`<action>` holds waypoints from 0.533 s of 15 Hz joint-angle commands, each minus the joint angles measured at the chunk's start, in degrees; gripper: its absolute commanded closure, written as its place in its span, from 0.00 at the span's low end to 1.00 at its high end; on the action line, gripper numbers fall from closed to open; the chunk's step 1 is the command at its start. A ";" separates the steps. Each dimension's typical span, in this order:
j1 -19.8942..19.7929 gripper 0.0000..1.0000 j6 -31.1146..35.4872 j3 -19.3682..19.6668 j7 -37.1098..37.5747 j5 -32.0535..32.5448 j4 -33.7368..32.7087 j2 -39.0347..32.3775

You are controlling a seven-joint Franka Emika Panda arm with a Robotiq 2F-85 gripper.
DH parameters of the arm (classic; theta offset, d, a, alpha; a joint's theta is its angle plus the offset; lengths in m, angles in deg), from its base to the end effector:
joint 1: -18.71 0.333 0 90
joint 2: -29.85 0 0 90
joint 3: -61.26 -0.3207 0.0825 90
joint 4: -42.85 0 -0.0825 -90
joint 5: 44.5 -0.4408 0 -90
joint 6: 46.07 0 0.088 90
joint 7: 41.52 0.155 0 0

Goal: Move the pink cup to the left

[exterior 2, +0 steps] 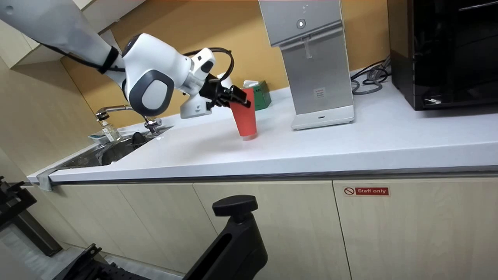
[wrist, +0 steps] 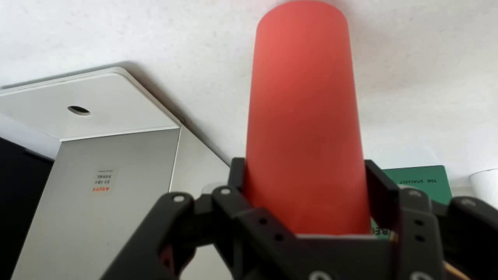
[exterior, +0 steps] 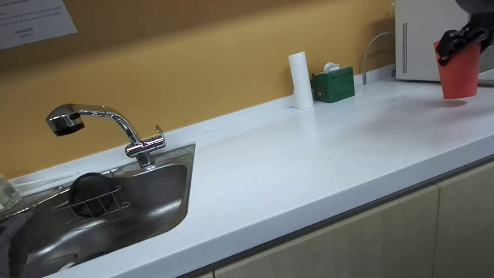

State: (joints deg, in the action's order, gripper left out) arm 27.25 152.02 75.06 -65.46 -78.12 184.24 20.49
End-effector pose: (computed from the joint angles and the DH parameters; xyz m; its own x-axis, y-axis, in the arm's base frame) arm 0.5667 -0.1271 0.2462 0.6724 -0.1756 0.7191 -0.3083 -0.9496 0.0564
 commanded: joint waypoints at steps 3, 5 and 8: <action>-0.61 0.52 0.00 -1.43 9.89 1.38 -3.95 -4.29; -0.68 0.06 0.05 -1.51 11.61 1.84 -4.65 -4.73; 0.83 0.00 0.04 0.55 10.39 2.68 -5.07 -4.47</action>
State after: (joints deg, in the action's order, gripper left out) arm 27.21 152.07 73.93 -56.63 -77.30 180.40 16.16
